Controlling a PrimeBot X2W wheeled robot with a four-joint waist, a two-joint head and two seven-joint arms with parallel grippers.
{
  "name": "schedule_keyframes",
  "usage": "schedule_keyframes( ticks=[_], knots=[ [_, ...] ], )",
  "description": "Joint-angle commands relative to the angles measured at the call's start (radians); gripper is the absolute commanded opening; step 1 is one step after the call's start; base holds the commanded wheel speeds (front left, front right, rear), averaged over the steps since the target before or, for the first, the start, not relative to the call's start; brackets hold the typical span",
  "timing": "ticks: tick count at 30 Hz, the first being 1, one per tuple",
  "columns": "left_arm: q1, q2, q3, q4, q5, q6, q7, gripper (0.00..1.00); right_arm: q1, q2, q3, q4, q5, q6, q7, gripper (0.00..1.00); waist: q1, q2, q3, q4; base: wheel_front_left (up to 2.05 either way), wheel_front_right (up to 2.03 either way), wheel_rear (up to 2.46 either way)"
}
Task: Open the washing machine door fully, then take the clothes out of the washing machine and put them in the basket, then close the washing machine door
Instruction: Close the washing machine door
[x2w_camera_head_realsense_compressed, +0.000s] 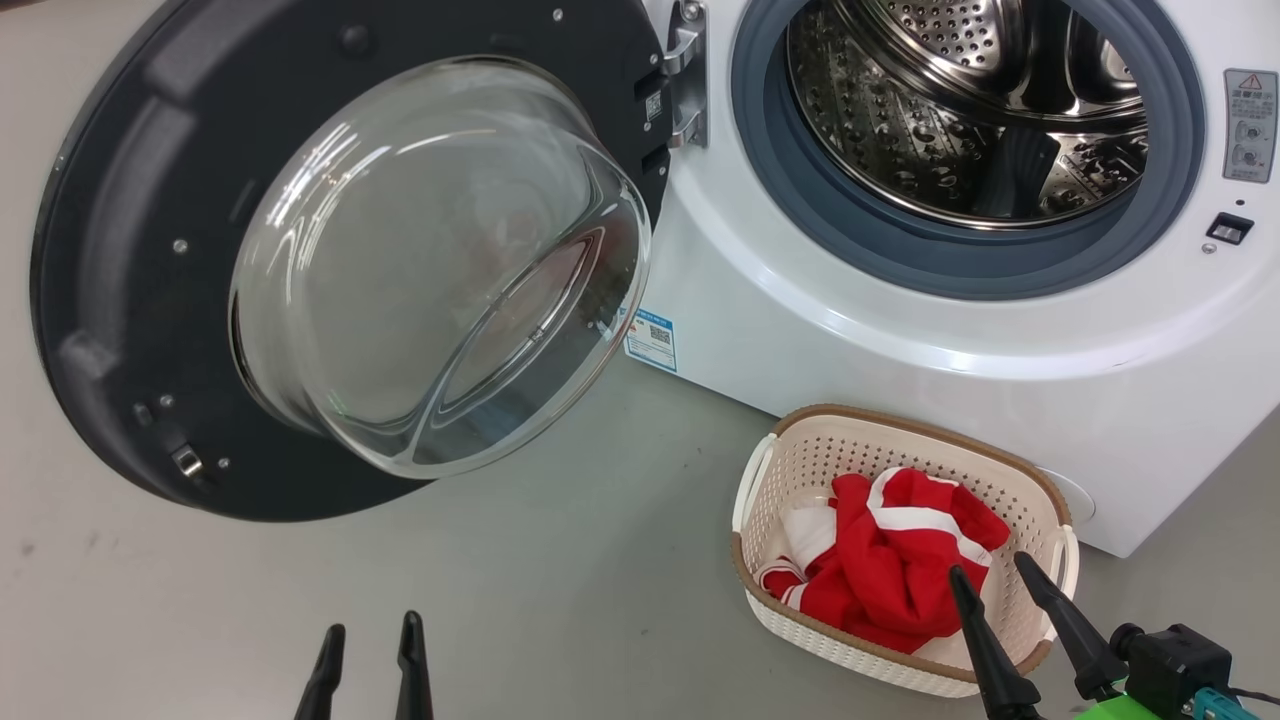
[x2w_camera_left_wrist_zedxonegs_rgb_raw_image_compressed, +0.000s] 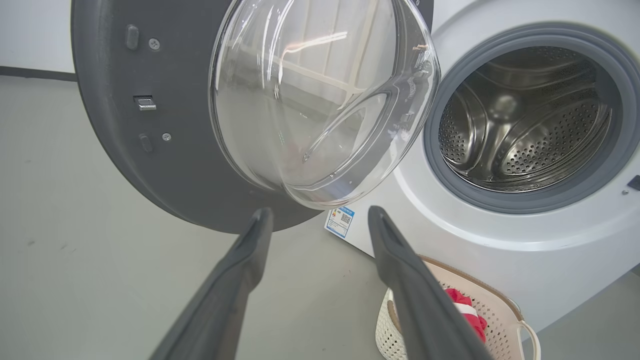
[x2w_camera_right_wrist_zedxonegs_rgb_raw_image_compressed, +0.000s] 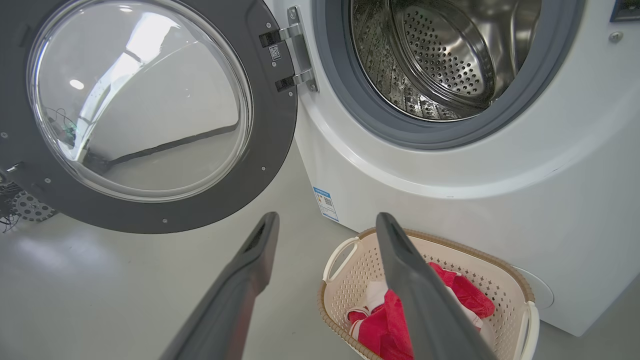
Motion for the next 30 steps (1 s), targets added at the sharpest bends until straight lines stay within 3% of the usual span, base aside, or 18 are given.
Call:
schedule_keyframes(
  ticks=[1, 4, 5, 7, 8, 13, 18, 23, 30],
  knots=[
    [-0.008, 0.005, 0.035, -0.030, -0.010, 0.006, -0.005, 1.00, -0.033, -0.016, 0.027, -0.021, 0.015, 0.000, -0.006, 1.00, 0.0000, -0.0001, -0.002, -0.001, 0.00, 0.00, 0.00],
    [-0.012, 0.005, 0.039, -0.037, -0.024, 0.000, -0.005, 1.00, -0.029, -0.015, 0.025, -0.022, 0.015, 0.000, -0.006, 1.00, 0.0000, -0.0001, -0.004, -0.002, 0.00, 0.00, 0.00],
    [-0.016, 0.005, 0.046, -0.042, -0.034, -0.004, -0.005, 0.80, -0.027, -0.012, 0.023, -0.023, 0.015, 0.000, -0.006, 1.00, 0.0000, -0.0001, -0.005, -0.003, 0.00, 0.00, 0.00],
    [-0.029, 0.005, 0.064, -0.057, -0.045, -0.018, -0.005, 0.15, -0.023, -0.007, 0.018, -0.024, 0.015, 0.000, -0.006, 1.00, 0.0000, -0.0001, -0.008, -0.005, 0.00, 0.00, 0.00],
    [-0.040, 0.005, 0.076, -0.068, -0.043, -0.027, -0.005, 0.00, -0.021, -0.005, 0.014, -0.025, 0.014, 0.000, -0.006, 1.00, 0.0000, -0.0001, -0.009, -0.005, 0.00, 0.00, 0.00],
    [-0.137, 0.005, 0.186, -0.143, -0.010, -0.088, -0.005, 0.00, -0.010, 0.004, -0.005, -0.030, 0.011, 0.000, -0.006, 1.00, 0.0000, -0.0001, -0.013, -0.010, 0.00, 0.00, 0.00],
    [-0.323, 0.013, 0.366, -0.202, 0.072, -0.189, -0.005, 0.00, 0.005, 0.007, -0.021, -0.033, 0.007, 0.000, -0.006, 1.00, 0.0000, -0.0001, -0.022, -0.016, 0.00, 0.00, 0.00],
    [-0.507, 0.095, 0.451, -0.159, 0.056, -0.224, -0.005, 0.00, 0.020, 0.014, -0.038, -0.039, 0.002, 0.000, -0.006, 1.00, 0.0000, -0.0001, -0.032, -0.023, 0.00, 0.00, 0.00],
    [-0.753, 0.224, 0.520, 0.055, -0.131, -0.231, -0.005, 0.00, 0.046, 0.025, -0.058, -0.048, -0.003, 0.000, -0.006, 1.00, 0.0000, -0.0001, -0.041, -0.031, 0.00, 0.00, 0.00]
  ],
)
